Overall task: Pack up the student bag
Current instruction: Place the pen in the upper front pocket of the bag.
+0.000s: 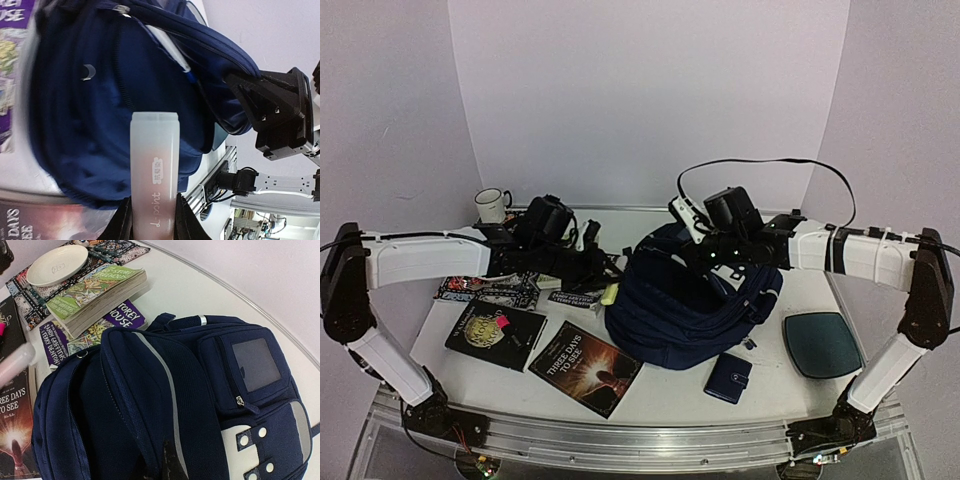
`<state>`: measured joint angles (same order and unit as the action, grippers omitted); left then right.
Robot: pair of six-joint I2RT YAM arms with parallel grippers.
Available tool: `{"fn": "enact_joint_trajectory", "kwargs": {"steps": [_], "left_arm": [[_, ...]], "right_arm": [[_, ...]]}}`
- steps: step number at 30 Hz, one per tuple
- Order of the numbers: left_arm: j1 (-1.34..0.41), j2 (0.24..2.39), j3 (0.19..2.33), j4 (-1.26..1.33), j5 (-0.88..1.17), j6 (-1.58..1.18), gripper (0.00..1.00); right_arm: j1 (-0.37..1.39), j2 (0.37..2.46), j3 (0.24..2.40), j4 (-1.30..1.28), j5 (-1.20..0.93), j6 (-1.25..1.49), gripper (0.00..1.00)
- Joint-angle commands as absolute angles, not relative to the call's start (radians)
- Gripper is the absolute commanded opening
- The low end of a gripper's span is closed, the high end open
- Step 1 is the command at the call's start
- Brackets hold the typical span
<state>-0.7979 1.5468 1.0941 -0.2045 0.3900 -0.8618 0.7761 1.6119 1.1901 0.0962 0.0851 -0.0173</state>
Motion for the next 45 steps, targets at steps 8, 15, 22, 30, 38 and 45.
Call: {"fn": "enact_joint_trajectory", "kwargs": {"steps": [8, 15, 22, 30, 38, 45], "left_arm": [[-0.850, 1.751, 1.290, -0.036, 0.372, -0.925, 0.05], [-0.852, 1.833, 1.339, -0.005, 0.292, -1.001, 0.07], [-0.856, 1.880, 1.370, 0.069, 0.170, -1.082, 0.13], [-0.868, 1.926, 1.388, 0.150, 0.131, -1.177, 0.30], [-0.881, 1.915, 1.380, 0.151, 0.115, -1.155, 0.56], [-0.883, 1.828, 1.293, 0.139, 0.097, -1.076, 0.65]], "right_arm": [[0.794, 1.600, 1.267, 0.133, 0.034, 0.044, 0.00], [0.802, 1.612, 1.278, 0.133, 0.019, 0.057, 0.00], [0.808, 1.621, 1.287, 0.135, 0.011, 0.072, 0.00], [0.810, 1.613, 1.281, 0.135, 0.020, 0.080, 0.00], [0.810, 1.609, 1.274, 0.135, 0.041, 0.081, 0.00], [0.810, 1.600, 1.266, 0.133, 0.079, 0.075, 0.00]]}}
